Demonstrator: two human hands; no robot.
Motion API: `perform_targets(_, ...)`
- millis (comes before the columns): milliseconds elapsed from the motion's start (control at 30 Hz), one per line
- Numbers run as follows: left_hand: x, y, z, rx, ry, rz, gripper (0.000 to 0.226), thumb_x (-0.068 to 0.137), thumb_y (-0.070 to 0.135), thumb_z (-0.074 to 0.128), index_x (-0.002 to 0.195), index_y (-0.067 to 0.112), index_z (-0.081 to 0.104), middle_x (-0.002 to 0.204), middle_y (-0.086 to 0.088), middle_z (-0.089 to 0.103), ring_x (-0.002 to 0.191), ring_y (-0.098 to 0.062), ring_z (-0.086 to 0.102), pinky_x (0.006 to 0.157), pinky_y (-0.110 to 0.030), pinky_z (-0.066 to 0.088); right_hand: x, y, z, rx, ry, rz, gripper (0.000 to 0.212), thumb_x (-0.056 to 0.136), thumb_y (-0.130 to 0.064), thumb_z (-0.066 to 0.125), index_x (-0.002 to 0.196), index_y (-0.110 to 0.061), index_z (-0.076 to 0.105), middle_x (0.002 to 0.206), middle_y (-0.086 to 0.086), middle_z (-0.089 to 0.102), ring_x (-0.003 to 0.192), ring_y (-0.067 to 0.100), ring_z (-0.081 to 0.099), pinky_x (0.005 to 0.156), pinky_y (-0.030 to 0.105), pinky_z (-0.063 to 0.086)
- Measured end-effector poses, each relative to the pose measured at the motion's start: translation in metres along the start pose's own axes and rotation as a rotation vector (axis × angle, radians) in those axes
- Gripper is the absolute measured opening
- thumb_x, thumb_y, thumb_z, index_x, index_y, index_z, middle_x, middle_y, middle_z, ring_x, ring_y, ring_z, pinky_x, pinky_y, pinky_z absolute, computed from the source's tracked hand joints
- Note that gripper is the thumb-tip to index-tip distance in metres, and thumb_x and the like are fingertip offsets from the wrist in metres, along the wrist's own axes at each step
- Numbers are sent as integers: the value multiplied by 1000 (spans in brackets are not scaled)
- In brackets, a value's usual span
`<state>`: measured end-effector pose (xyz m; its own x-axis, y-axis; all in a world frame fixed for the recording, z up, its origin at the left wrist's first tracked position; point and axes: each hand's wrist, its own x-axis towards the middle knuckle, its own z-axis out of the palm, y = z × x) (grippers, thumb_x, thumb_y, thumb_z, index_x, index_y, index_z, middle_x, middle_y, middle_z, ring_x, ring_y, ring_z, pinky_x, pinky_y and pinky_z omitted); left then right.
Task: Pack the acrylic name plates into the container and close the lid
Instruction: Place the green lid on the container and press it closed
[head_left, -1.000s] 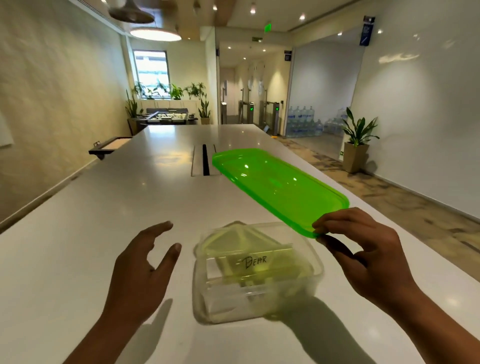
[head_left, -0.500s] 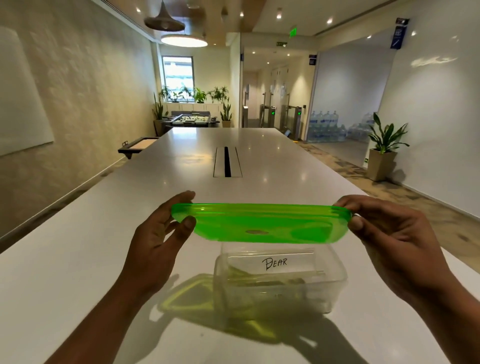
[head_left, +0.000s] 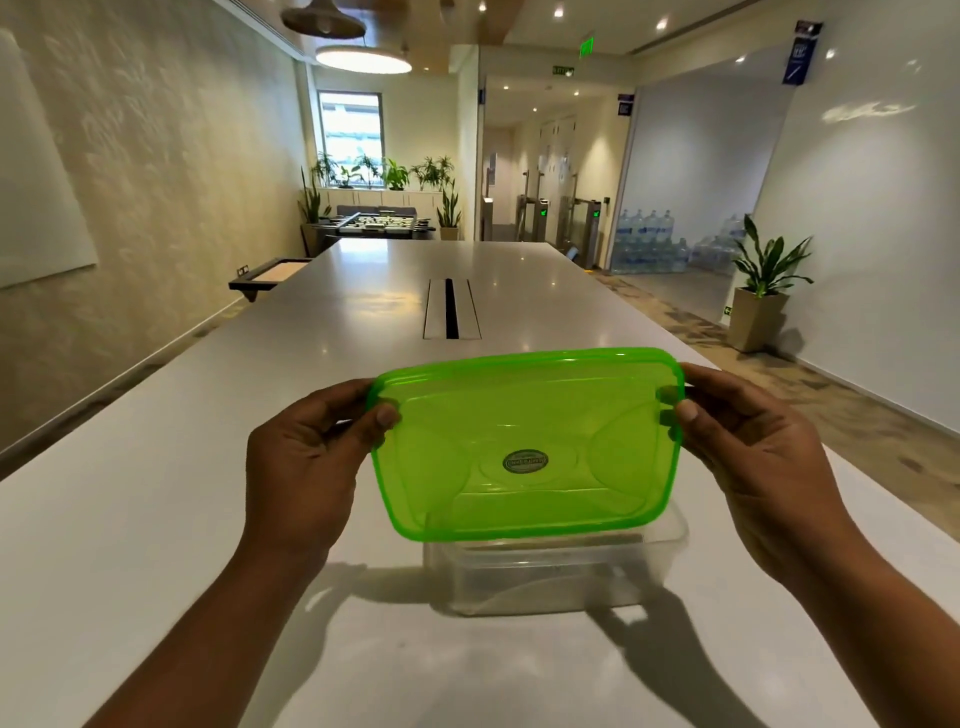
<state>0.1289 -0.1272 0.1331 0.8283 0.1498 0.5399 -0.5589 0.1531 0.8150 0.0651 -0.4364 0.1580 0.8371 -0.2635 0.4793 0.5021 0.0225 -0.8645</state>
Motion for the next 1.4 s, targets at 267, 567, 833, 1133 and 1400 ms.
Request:
perform_targets(267, 8, -3, 11, -81, 9, -149, 31, 62, 21, 79, 93, 21, 72, 73, 3, 76, 69, -10, 71, 59, -21, 55, -7, 26, -10, -83, 90, 76, 36, 79, 7, 66, 104, -19, 70, 81, -1, 76, 73, 10, 67, 62, 20, 54)
perform_targets(567, -7, -27, 17, 102, -133, -322, 37, 67, 25, 80, 102, 14, 72, 94, -4, 76, 82, -16, 73, 75, -32, 58, 0, 51, -24, 10, 366, 304, 19, 85, -1, 64, 102, -5, 70, 90, 11, 71, 78, 18, 66, 72, 23, 57)
perform_targets(833, -1, -44, 22, 366, -177, -302, 31, 80, 32, 76, 110, 36, 69, 92, 7, 71, 62, 0, 60, 59, -23, 50, 17, 57, -27, -111, 302, 426, 9, 86, -11, 68, 93, -10, 73, 92, 14, 72, 82, 24, 64, 77, 35, 52)
perform_targets(1133, 2, -70, 33, 402, -129, -341, 39, 85, 29, 73, 121, 15, 68, 78, -2, 65, 70, -13, 59, 70, -31, 49, 31, 74, -28, -249, 247, 498, 21, 77, -10, 76, 98, -13, 74, 85, 6, 73, 71, 14, 63, 65, 26, 49)
perform_targets(1400, -7, -82, 30, 518, -150, -307, 40, 85, 33, 72, 121, 17, 68, 64, 4, 59, 63, -10, 54, 65, -27, 45, 30, 85, -31, -264, 229, 501, 22, 77, -8, 77, 98, -12, 73, 84, 4, 73, 71, 10, 66, 60, 21, 49)
